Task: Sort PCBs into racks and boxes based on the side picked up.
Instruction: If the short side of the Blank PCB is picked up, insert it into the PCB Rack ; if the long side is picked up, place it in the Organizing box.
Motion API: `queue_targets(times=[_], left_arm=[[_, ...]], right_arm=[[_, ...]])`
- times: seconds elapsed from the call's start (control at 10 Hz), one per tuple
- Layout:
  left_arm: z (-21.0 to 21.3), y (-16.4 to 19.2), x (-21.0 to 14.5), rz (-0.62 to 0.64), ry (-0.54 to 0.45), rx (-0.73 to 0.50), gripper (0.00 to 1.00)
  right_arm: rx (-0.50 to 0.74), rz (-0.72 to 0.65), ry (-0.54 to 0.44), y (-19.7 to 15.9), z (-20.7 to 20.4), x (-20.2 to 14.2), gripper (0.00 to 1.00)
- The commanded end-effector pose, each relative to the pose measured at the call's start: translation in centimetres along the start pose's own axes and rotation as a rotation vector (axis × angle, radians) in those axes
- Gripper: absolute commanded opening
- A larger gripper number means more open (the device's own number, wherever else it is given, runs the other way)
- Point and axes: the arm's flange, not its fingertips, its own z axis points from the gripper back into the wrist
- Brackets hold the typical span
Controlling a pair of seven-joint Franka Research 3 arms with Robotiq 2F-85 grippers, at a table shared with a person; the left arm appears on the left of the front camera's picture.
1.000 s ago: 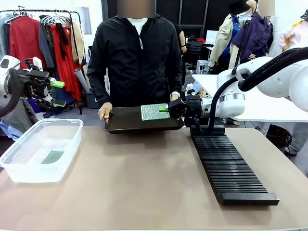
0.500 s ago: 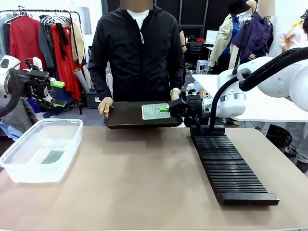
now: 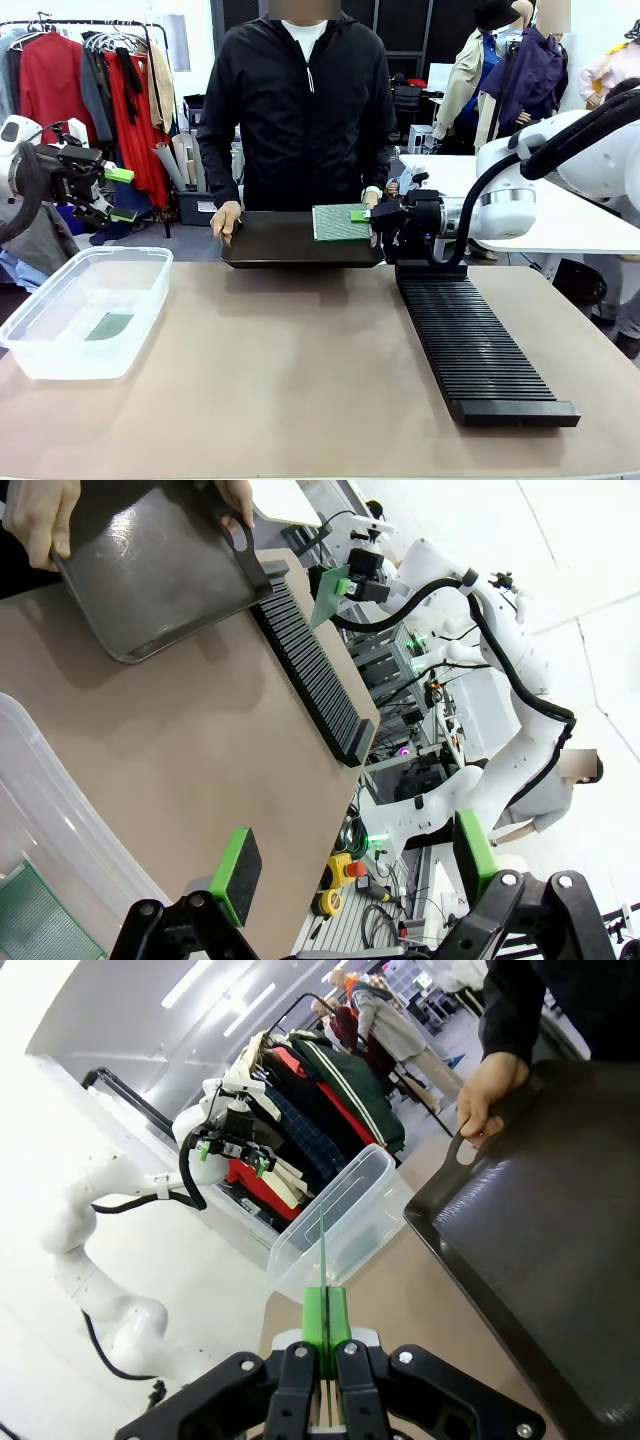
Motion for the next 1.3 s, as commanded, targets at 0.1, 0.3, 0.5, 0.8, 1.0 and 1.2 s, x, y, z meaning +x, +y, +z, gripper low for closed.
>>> queue_targets(times=[0.1, 0.3, 0.5, 0.8, 1.0, 1.2], left_arm=[[0.1, -0.1, 0.0, 0.002, 0.005, 0.006, 1.00], [0.1, -0.1, 0.0, 0.002, 0.005, 0.006, 1.00], [0.1, -0.1, 0.0, 0.002, 0.005, 0.006, 1.00], [0.1, -0.1, 0.0, 0.002, 0.005, 0.006, 1.00], [0.1, -0.1, 0.0, 0.002, 0.005, 0.006, 1.00], [0.1, -0.1, 0.0, 0.002, 0.005, 0.006, 1.00]], right_arm=[[-0.016, 0.201, -0.013, 2.1, 2.4, -1.7, 0.00], [-0.091, 0.328, 0.008, 3.8, 4.6, -3.0, 0.00], [-0.131, 0.422, 0.055, 5.0, 6.2, -4.6, 0.00], [-0.111, 0.499, 0.090, 5.6, 10.0, -7.0, 0.00], [-0.100, 0.497, 0.043, 5.0, 12.8, -8.0, 0.00], [-0.077, 0.474, -0.003, 3.6, 15.5, -8.5, 0.00]])
